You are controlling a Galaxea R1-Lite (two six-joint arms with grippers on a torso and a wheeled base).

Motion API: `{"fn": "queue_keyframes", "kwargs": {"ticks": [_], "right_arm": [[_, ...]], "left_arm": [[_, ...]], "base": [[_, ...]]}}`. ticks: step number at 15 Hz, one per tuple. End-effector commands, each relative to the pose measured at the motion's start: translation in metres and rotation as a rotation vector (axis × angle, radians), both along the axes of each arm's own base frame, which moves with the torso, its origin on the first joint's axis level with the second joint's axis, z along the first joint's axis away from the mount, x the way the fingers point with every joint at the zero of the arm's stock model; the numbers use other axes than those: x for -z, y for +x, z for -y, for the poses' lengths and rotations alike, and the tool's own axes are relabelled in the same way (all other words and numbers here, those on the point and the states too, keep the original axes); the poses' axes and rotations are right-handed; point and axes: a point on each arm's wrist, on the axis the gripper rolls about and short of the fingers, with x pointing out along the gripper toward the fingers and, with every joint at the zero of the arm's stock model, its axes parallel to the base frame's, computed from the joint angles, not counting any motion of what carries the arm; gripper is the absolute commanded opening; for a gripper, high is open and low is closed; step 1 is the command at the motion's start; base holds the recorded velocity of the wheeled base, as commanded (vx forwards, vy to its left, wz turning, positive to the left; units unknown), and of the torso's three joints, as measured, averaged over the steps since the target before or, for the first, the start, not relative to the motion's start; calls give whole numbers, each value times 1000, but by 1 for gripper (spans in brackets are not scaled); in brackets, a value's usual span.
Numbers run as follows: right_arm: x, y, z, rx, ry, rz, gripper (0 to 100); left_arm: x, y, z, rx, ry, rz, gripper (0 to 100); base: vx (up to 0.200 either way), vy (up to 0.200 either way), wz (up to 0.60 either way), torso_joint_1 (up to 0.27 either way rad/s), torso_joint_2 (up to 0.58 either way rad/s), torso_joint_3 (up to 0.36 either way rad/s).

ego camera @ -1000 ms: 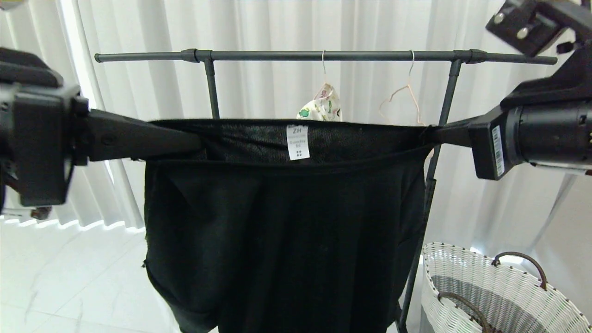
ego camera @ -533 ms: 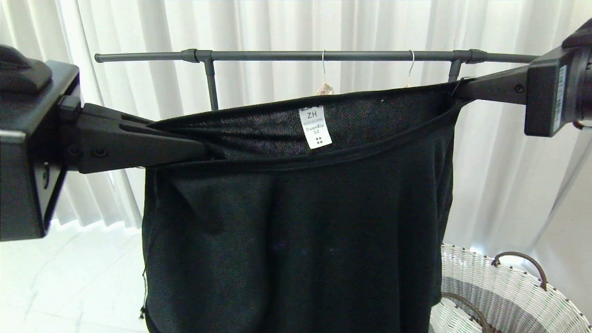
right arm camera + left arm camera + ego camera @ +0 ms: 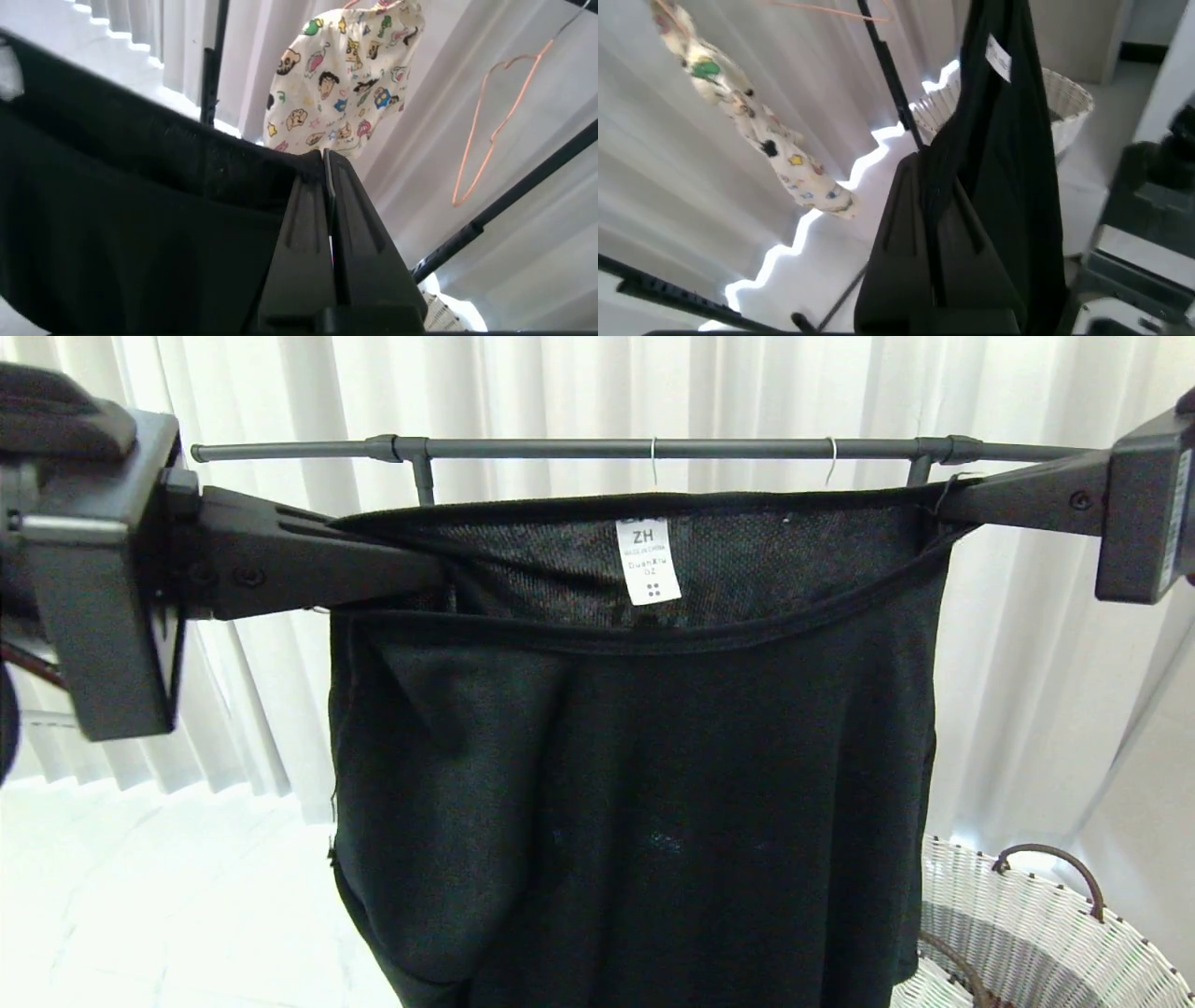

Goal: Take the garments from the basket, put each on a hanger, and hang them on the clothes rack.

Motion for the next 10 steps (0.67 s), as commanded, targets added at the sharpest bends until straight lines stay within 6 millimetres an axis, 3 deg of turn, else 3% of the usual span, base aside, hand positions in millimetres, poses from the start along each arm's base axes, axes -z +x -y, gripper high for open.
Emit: {"fn": "queue_keyframes", "kwargs": {"ticks": [1, 5, 10], "right_arm": [[0, 0, -1, -1, -2, -1, 0], [-1, -5, 4, -9, -6, -5, 0], [1, -54, 31, -167, -88, -67, 0]], "left_arm": [[12, 15, 7, -82, 23, 7, 0], [16, 44, 26, -154, -21, 90, 0], [18, 80, 55, -147, -80, 162, 0]], "base": [[0, 0, 0, 0, 0, 0], [0, 0, 0, 0, 0, 0], [0, 0, 0, 0, 0, 0]]}}
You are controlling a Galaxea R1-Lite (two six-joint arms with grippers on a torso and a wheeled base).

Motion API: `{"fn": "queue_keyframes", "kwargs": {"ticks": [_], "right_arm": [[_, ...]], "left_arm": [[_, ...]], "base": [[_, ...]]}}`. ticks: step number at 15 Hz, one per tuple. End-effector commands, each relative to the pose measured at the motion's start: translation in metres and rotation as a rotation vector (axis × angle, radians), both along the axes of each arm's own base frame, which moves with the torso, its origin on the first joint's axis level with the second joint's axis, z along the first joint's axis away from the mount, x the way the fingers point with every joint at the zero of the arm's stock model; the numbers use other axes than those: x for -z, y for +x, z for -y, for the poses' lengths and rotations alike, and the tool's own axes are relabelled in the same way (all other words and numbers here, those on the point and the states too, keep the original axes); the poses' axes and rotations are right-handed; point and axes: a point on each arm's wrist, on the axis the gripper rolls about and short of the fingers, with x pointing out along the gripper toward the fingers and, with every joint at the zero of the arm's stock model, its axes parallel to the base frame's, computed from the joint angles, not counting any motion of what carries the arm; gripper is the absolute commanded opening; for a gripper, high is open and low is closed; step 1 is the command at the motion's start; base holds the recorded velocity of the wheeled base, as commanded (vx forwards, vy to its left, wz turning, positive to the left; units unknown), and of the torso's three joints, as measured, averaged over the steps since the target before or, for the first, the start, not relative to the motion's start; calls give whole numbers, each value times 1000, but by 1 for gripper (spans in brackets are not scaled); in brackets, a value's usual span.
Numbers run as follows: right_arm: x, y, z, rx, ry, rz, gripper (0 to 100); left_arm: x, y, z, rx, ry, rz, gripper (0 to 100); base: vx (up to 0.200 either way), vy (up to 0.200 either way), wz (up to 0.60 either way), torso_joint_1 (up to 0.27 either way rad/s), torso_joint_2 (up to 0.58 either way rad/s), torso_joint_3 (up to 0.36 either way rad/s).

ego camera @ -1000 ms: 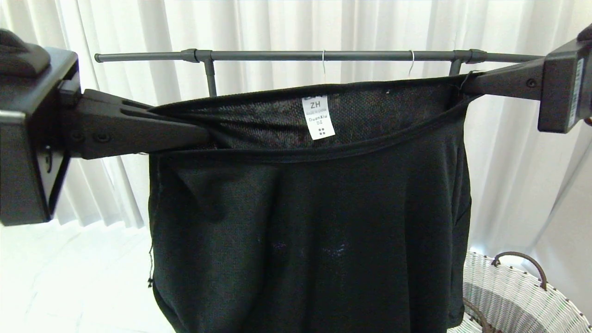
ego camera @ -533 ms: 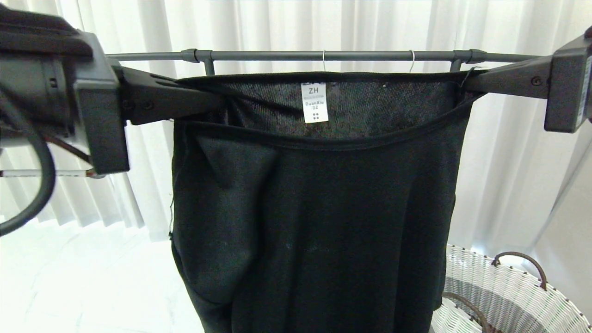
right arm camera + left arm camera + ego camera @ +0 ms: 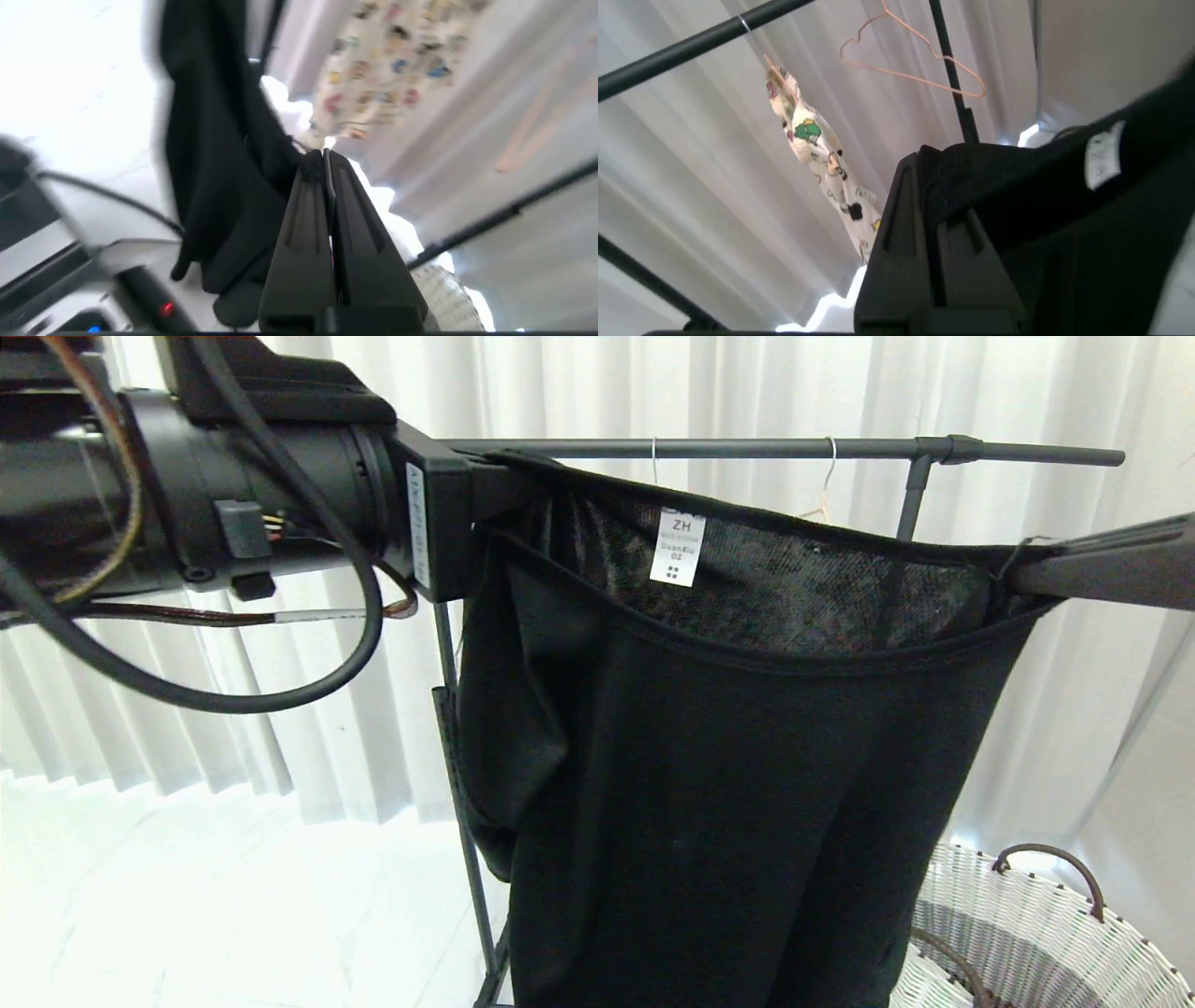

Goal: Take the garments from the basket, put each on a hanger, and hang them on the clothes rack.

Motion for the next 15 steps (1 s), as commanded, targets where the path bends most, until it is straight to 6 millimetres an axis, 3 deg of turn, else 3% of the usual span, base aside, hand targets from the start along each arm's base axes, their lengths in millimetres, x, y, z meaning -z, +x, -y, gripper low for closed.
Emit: {"fn": "queue_keyframes", "kwargs": {"ticks": [1, 6, 15], "right_arm": [[-3, -23, 10, -101, 7, -2, 0], [2, -31, -5, -193, -24, -18, 0], [3, -30, -3, -187, -28, -20, 0]], "left_arm": [[10, 23, 20, 10, 15, -19, 0], [-1, 40, 42, 33, -10, 14, 0], [4, 34, 36, 14, 4, -2, 0]], "base": [[0, 0, 0, 0, 0, 0], [0, 0, 0, 0, 0, 0], [0, 0, 0, 0, 0, 0]]}}
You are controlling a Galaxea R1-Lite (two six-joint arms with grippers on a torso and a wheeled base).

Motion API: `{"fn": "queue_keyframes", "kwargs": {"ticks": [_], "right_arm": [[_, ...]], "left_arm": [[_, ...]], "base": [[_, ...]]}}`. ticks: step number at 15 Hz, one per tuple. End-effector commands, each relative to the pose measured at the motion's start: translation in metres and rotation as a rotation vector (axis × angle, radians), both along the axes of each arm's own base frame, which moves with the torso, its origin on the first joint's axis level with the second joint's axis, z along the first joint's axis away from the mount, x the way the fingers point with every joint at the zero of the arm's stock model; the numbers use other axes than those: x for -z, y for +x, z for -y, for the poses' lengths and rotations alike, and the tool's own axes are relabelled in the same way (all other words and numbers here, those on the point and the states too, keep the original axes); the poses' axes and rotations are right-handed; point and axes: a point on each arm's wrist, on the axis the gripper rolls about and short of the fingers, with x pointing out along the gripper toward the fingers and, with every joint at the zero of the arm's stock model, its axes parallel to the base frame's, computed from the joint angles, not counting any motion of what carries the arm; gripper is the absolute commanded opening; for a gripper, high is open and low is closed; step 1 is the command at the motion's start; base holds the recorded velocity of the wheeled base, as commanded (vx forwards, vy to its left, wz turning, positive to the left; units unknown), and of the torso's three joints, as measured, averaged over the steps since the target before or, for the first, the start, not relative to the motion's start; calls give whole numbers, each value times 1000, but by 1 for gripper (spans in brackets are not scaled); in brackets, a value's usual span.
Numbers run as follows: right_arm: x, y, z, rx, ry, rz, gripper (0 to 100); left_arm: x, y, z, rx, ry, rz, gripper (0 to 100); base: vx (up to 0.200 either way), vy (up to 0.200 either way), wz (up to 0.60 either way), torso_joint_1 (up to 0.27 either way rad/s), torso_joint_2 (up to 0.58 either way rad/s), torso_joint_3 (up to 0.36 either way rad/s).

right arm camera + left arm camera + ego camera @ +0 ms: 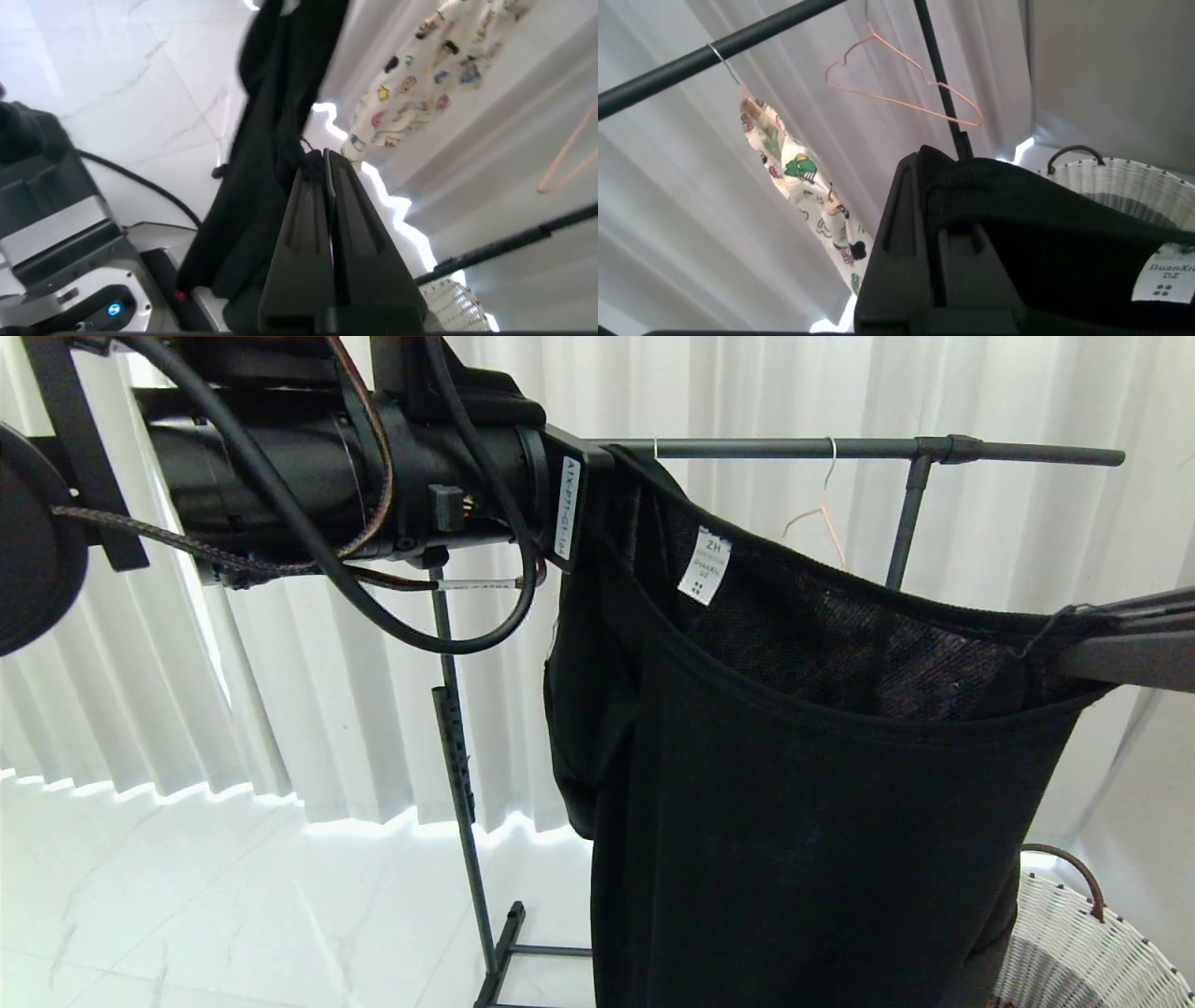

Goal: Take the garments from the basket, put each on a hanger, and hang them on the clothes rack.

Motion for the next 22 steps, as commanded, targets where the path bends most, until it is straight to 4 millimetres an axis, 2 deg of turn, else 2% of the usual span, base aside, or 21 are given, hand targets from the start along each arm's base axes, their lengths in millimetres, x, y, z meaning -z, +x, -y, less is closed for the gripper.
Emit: {"fn": "queue_keyframes", "kwargs": {"ticks": [1, 4, 9, 13, 16, 18, 22], "right_arm": [[0, 1, 2, 10, 3, 1, 0], [4, 18, 6, 131, 6, 8, 0], [-1, 47, -16, 208, 136, 74, 0], [0, 67, -43, 209, 190, 102, 0], [4, 74, -55, 209, 190, 102, 0], [6, 77, -58, 209, 193, 103, 0], [6, 79, -57, 218, 191, 103, 0]], "left_arm": [[5, -9, -8, -18, 14, -13, 0], [18, -51, -28, 16, 39, -42, 0], [29, -100, -41, 117, 45, -43, 0], [32, -128, -35, 174, 54, -33, 0], [32, -146, -25, 243, 57, -23, 0], [35, -158, -19, 257, 69, -22, 0], [36, -161, -21, 240, 71, -19, 0]], "base": [[0, 0, 0, 0, 0, 0], [0, 0, 0, 0, 0, 0], [0, 0, 0, 0, 0, 0], [0, 0, 0, 0, 0, 0], [0, 0, 0, 0, 0, 0], [0, 0, 0, 0, 0, 0], [0, 0, 0, 0, 0, 0]]}}
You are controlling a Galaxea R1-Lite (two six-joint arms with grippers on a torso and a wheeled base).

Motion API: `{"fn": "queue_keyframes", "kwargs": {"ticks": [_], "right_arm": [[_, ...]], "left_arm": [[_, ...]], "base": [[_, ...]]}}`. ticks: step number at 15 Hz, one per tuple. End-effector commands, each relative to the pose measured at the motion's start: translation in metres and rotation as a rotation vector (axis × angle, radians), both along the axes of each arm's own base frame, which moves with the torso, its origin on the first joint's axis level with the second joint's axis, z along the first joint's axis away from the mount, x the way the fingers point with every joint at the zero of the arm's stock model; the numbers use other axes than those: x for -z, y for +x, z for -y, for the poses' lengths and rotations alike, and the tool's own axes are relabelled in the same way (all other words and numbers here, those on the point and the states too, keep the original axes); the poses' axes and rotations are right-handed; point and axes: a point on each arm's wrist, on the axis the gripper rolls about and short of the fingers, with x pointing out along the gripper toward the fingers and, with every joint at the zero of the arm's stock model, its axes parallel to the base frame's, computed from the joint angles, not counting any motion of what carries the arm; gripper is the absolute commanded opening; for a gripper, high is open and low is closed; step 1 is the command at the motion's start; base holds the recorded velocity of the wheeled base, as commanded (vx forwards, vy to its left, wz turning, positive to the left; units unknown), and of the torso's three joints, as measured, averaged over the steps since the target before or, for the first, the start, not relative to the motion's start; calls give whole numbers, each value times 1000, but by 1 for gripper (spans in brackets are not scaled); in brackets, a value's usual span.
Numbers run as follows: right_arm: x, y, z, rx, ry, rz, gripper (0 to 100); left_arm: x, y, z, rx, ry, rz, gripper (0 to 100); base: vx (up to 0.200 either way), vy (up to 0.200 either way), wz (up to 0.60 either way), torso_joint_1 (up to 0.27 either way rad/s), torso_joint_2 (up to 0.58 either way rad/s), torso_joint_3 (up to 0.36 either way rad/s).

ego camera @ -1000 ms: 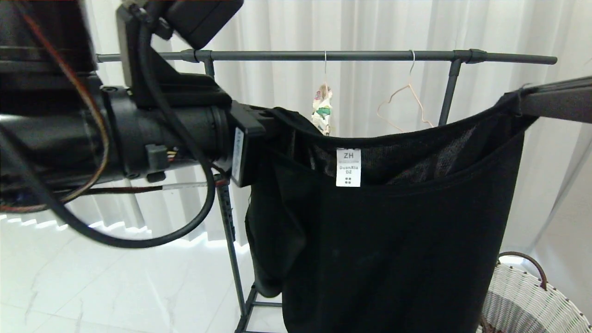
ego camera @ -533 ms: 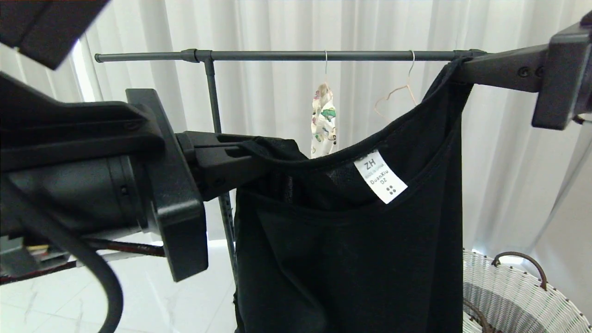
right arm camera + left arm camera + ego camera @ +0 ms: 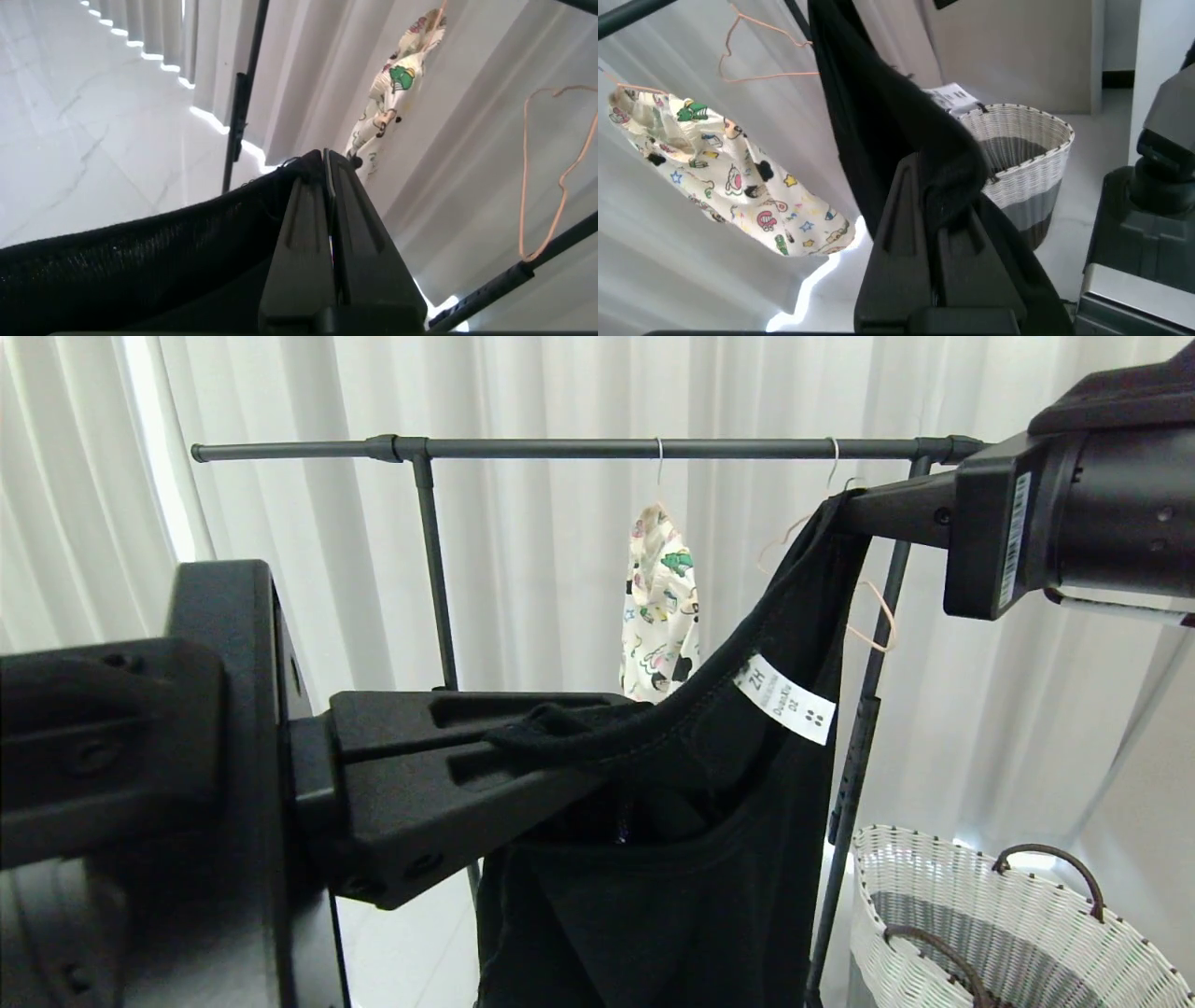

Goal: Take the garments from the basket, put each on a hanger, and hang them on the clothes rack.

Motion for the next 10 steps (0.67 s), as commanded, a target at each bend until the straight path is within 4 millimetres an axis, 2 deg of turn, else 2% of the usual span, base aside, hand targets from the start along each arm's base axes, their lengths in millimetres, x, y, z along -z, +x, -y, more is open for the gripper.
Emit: {"fn": "queue_keyframes", "kwargs": {"ticks": [1, 6, 10], "right_arm": [[1, 1, -1, 2, -4, -3, 0], [-3, -1, 8, 21, 8, 6, 0], [-3, -11, 30, 40, 2, 4, 0]], "left_arm": [[0, -1, -1, 4, -3, 1, 0], [-2, 3, -3, -23, -10, 3, 0], [-14, 53, -20, -284, -30, 16, 0]], "base": [[0, 0, 0, 0, 0, 0], [0, 0, 0, 0, 0, 0], [0, 0, 0, 0, 0, 0]]}}
